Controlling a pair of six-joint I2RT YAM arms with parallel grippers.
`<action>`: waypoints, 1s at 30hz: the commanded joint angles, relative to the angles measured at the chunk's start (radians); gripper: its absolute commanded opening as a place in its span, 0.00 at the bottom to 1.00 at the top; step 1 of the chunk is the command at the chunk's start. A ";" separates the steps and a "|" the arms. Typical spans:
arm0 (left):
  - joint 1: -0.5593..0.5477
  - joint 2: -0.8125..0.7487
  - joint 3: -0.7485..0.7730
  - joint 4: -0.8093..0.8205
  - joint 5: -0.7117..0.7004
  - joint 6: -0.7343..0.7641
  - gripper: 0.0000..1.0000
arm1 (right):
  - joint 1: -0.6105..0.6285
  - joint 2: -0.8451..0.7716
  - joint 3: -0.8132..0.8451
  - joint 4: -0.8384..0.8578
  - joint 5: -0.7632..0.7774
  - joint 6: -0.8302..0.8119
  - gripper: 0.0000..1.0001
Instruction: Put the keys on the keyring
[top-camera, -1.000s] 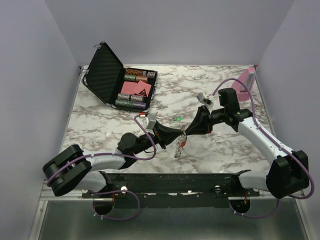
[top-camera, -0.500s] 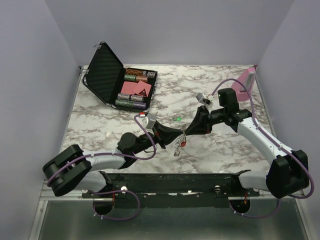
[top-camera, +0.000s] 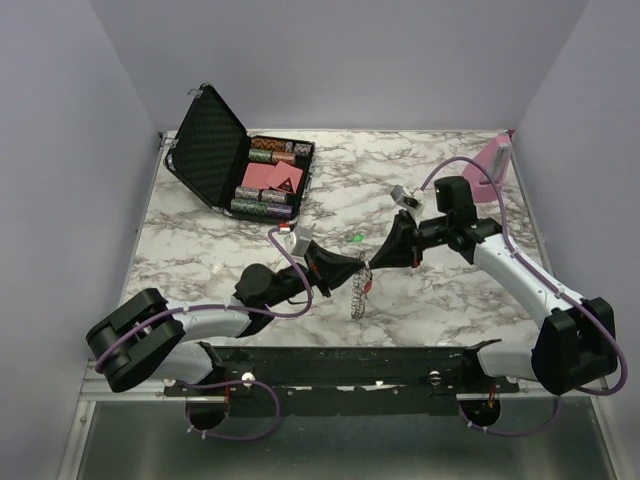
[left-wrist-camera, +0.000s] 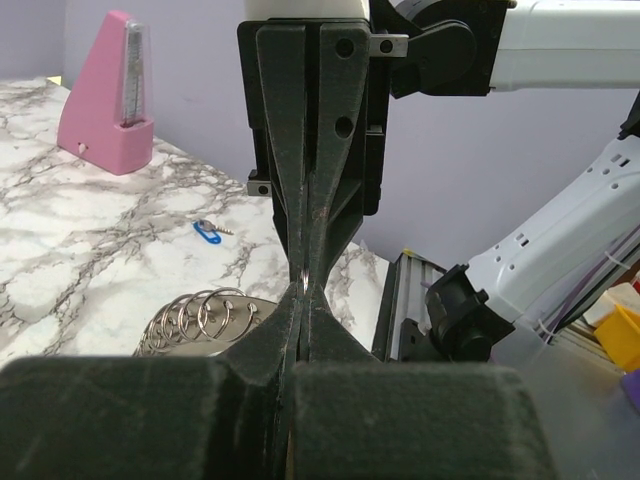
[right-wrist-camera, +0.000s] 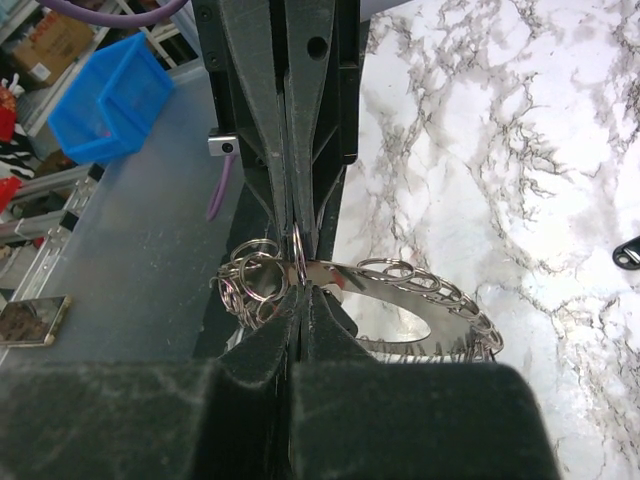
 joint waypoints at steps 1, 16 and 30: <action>0.007 0.008 0.011 0.265 0.025 -0.016 0.00 | 0.013 0.008 -0.014 0.021 0.019 0.017 0.03; 0.008 0.027 0.037 0.310 0.061 -0.018 0.00 | 0.032 0.017 -0.029 0.067 0.003 0.056 0.02; 0.011 0.037 0.058 0.310 0.080 -0.032 0.00 | 0.032 0.010 -0.036 0.112 0.026 0.101 0.03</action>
